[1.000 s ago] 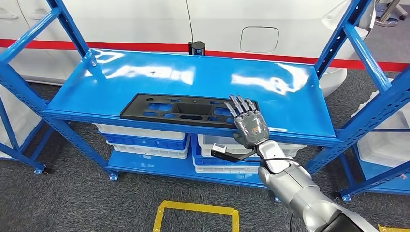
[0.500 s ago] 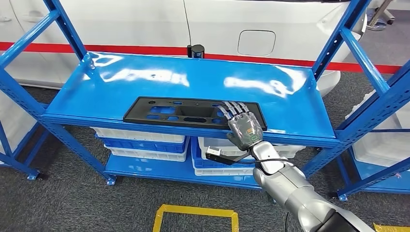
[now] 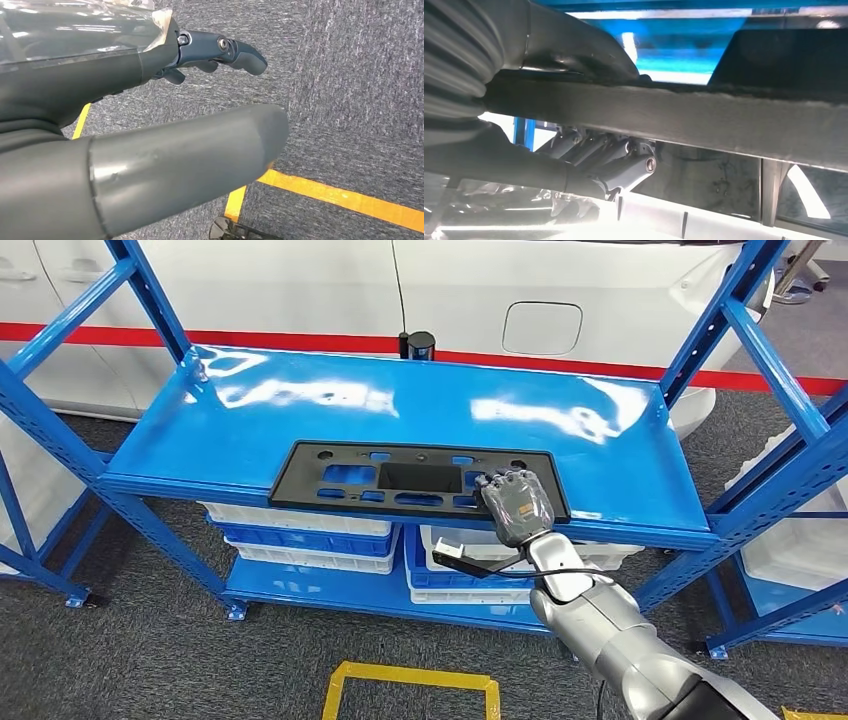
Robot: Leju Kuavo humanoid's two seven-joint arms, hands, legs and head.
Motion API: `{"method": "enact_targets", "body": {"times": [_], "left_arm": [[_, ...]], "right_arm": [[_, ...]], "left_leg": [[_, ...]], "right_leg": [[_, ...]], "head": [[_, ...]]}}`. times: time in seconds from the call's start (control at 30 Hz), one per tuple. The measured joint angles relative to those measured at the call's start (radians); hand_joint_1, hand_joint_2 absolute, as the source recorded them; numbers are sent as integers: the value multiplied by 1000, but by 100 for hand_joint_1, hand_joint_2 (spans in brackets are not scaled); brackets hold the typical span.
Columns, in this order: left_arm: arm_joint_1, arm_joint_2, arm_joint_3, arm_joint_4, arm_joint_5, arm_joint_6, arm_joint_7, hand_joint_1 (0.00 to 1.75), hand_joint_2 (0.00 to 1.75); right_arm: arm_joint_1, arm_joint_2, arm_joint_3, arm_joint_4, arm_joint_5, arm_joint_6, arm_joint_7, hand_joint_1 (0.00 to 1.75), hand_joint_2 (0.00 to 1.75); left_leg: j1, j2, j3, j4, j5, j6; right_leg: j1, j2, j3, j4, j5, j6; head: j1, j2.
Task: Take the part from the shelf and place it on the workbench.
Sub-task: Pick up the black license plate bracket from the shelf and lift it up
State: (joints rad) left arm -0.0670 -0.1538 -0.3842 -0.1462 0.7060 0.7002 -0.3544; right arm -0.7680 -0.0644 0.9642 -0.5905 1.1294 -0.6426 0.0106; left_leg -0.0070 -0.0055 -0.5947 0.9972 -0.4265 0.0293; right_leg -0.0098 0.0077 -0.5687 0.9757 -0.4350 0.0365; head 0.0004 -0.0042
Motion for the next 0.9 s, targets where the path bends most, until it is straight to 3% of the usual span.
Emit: {"method": "enact_targets", "body": {"times": [0.03,0.17,0.67,0.9], "left_arm": [[-1,0,4,1,-5,0,-2,0,0],[-3,-2,30,10,-30,0,-15,0,175],[-2,-6,92,8,-108,0,-18,0,175],[-1,-6,133,10,-144,0,-32,0,175]], "right_arm": [[0,0,0,0,3,2,0,175,175],[0,1,-7,0,21,16,0,175,175],[0,-14,-75,-57,-18,-14,-52,175,175],[1,-90,-138,-238,-135,-15,-136,175,175]], "left_leg": [[0,0,0,0,0,0],[1,0,0,0,0,0],[1,0,-2,0,-1,0],[1,-1,-3,0,-1,0]], "right_leg": [[0,0,0,0,0,0],[0,0,-1,0,0,0],[1,0,-2,0,-1,0],[0,-1,-3,0,-1,0]], "head": [[0,0],[0,0],[0,0],[0,0]]}}
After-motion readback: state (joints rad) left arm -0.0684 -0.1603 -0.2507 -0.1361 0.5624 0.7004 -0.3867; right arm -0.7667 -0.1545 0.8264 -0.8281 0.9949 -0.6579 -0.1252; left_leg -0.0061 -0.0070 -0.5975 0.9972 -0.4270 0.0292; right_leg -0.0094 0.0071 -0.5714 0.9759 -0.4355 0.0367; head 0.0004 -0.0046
